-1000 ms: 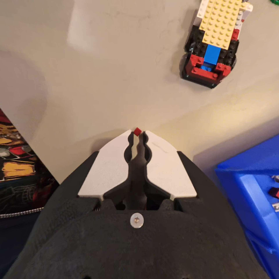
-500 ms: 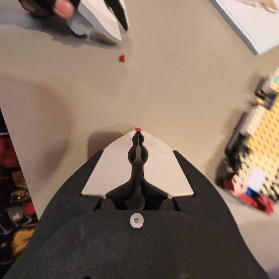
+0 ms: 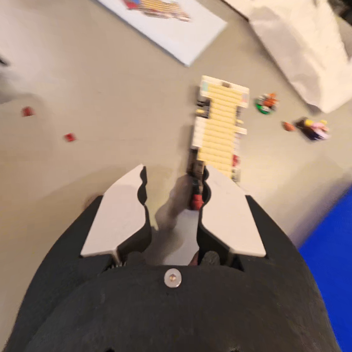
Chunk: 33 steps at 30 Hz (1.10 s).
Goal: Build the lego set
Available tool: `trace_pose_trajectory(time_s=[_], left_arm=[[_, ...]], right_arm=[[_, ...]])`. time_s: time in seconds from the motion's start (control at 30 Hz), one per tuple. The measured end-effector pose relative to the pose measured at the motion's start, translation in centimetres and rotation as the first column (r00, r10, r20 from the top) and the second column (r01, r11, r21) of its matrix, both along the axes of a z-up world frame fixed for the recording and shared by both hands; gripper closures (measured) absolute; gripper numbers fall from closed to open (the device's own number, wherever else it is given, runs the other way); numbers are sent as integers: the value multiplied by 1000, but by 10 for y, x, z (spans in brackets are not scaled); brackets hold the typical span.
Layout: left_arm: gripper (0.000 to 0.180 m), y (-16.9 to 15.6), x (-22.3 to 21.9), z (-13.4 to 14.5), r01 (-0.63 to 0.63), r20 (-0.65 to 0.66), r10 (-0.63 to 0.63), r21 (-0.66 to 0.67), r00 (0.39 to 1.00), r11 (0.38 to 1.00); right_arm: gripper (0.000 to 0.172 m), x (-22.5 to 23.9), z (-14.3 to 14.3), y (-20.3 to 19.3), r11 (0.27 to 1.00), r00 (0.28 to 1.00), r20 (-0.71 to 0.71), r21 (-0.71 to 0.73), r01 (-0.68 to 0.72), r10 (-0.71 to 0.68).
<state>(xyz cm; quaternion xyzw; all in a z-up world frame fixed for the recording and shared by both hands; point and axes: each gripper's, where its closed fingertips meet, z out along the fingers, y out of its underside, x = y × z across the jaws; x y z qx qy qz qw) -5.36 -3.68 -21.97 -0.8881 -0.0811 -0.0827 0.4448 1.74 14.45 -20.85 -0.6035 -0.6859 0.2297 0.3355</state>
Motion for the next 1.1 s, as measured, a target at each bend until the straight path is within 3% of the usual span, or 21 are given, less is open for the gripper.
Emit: trace_pose_trajectory(time_s=[0.1, 0.2, 0.37, 0.5, 0.67, 0.77, 0.93, 0.97, 1.1], left_arm=[[156, 6, -2, 1, 14, -38, -14, 4, 999, 1000], [154, 10, -1, 4, 38, -90, -37, 13, 995, 999], [152, 13, 0, 14, 99, -214, -93, 18, 972, 995], [148, 34, 3, 34, 228, -389, -197, 32, 900, 973], [142, 94, 8, 48, 427, -672, -346, -48, 655, 903], [132, 138, 10, 33, 504, -793, -419, -167, 442, 848], [124, 183, 14, 1, 531, -875, -468, -339, 125, 777], [122, 191, 17, 4, 536, -895, -438, -327, 91, 779], [124, 211, 22, 5, 549, -922, -384, -299, 45, 781]], right_arm=[[94, -3, -2, 32, 991, 991, 44, 57, 121, -124], [82, 1, -20, 53, 977, 967, 169, 127, 169, -190], [108, 7, -29, 48, 987, 951, 265, 17, 161, -160], [110, 6, -30, 44, 992, 941, 315, 18, 127, -126], [110, 3, -29, 39, 996, 930, 357, 2, 95, -89], [110, 0, -23, 37, 996, 932, 356, -26, 86, -71], [110, -6, -9, 36, 991, 940, 337, -98, 88, -50], [110, -7, -6, 35, 990, 942, 332, -112, 86, -44], [110, -12, 1, 29, 983, 951, 309, -173, 62, -5]])
